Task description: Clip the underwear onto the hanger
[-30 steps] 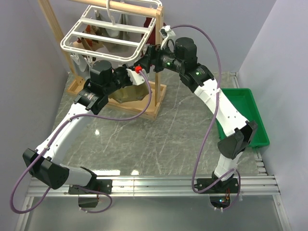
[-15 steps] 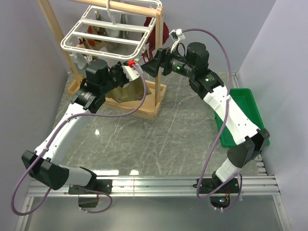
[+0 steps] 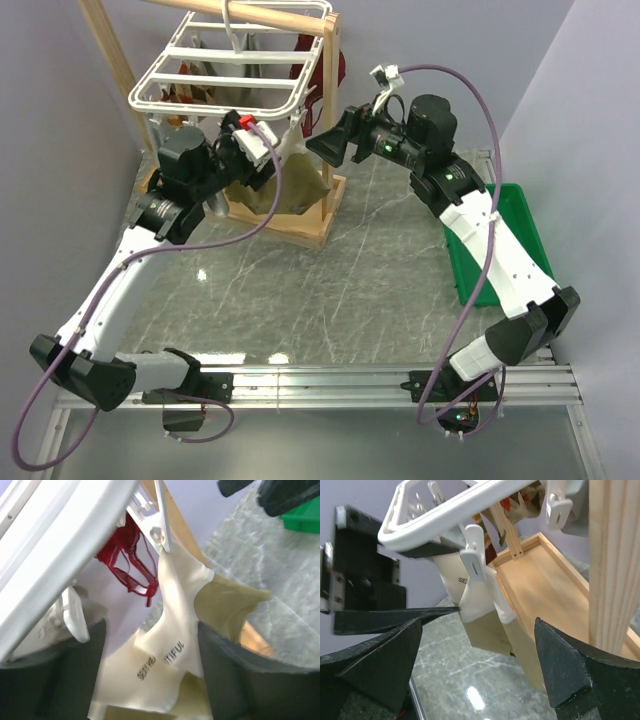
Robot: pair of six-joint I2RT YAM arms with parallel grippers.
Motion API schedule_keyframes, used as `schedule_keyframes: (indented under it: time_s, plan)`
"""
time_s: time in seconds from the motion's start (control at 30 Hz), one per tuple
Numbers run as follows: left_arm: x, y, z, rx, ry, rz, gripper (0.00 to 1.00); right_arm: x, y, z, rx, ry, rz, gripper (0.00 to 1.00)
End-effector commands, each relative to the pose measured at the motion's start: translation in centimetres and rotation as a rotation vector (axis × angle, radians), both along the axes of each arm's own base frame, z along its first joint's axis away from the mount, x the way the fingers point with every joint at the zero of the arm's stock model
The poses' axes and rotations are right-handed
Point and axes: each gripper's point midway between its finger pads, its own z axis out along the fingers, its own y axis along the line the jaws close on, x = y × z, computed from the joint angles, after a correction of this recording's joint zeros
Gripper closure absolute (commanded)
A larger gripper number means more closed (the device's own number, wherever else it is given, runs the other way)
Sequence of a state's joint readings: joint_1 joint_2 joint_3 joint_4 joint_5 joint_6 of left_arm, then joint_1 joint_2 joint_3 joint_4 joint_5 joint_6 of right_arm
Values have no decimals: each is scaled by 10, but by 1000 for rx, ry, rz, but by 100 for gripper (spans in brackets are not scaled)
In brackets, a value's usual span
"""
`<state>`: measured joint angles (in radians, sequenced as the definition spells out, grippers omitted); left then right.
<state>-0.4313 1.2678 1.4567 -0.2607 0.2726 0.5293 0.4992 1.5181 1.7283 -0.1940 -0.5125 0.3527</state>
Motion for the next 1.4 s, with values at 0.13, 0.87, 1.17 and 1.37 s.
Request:
schedule_keyframes:
  time_s: [0.13,0.87,1.17,1.37]
  plan:
    - [-45,21,14,-182,140,50,8,-29,-31,9,-28,-108,-25,0]
    - [-97,95,-104,-218,562,375,1,-73,-155,-103,-303,-200,-348,0]
    - [-104,113,-131,-203,561,426,1,-97,-175,-127,-332,-251,-378,0]
    - [-105,120,-119,-253,504,455,1,-109,-181,-128,-332,-276,-392,0]
